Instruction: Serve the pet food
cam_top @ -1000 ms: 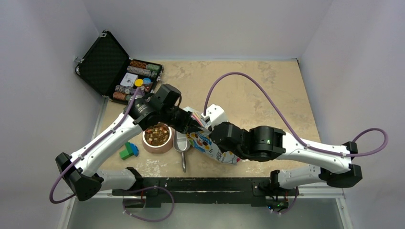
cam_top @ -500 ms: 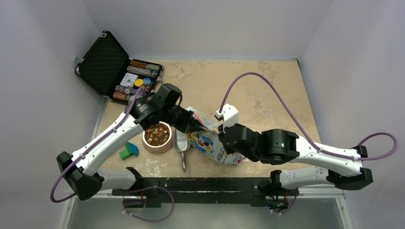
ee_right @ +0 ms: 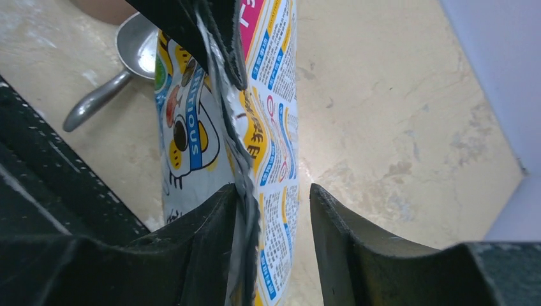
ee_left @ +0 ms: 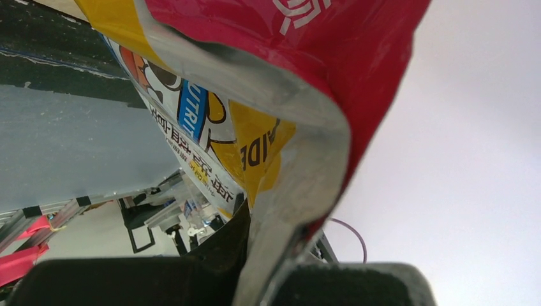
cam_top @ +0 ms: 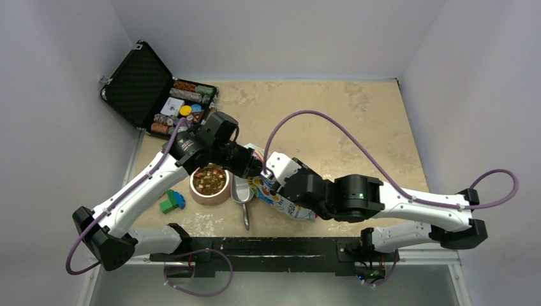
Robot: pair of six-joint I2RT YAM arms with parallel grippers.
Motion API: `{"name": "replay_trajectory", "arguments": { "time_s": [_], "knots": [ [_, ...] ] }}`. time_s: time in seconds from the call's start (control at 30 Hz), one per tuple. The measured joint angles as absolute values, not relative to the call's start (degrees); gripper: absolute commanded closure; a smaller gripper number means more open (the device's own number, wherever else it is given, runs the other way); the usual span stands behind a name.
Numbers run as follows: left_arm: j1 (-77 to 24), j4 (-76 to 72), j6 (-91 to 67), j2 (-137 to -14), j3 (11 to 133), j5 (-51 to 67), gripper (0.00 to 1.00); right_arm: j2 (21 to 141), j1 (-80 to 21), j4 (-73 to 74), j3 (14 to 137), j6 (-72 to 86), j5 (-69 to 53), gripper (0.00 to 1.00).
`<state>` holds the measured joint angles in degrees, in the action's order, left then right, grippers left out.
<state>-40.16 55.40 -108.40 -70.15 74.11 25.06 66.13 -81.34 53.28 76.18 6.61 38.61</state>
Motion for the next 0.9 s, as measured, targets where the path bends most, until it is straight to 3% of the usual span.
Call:
{"name": "replay_trajectory", "arguments": {
  "time_s": [0.13,0.17,0.2,0.23,0.43,0.57,0.7,0.9],
  "knots": [
    [-40.12,55.37,-108.92,-70.15,74.11,25.10,1.00,70.06,-82.15,51.92,76.42,1.06,42.04,0.55],
    [-40.07,55.35,-109.06,-70.15,74.11,25.08,1.00,71.11,-82.46,51.48,76.73,-0.86,43.16,0.65],
    [-39.99,55.33,-109.16,-70.15,74.11,25.06,1.00,71.88,-82.63,51.18,76.86,-2.15,44.10,0.90],
    [-39.79,55.13,-109.40,-70.15,74.11,24.99,1.00,72.79,-82.87,50.76,76.99,-3.57,45.17,1.00],
    [-38.50,52.21,-111.74,-69.97,72.73,23.83,1.00,78.65,-83.88,54.39,80.03,-2.52,51.59,1.00],
    [-39.05,50.96,-111.92,-69.19,71.53,24.08,1.00,74.52,-83.66,52.93,78.00,-0.08,47.62,1.00],
    [-39.57,50.09,-111.83,-69.17,71.37,24.75,1.00,68.53,-82.39,50.70,75.68,0.08,41.15,0.86],
    [-39.38,49.32,-111.79,-69.12,71.33,24.18,1.00,60.90,-82.11,51.33,73.65,-0.12,40.53,0.82]
  ]
}}
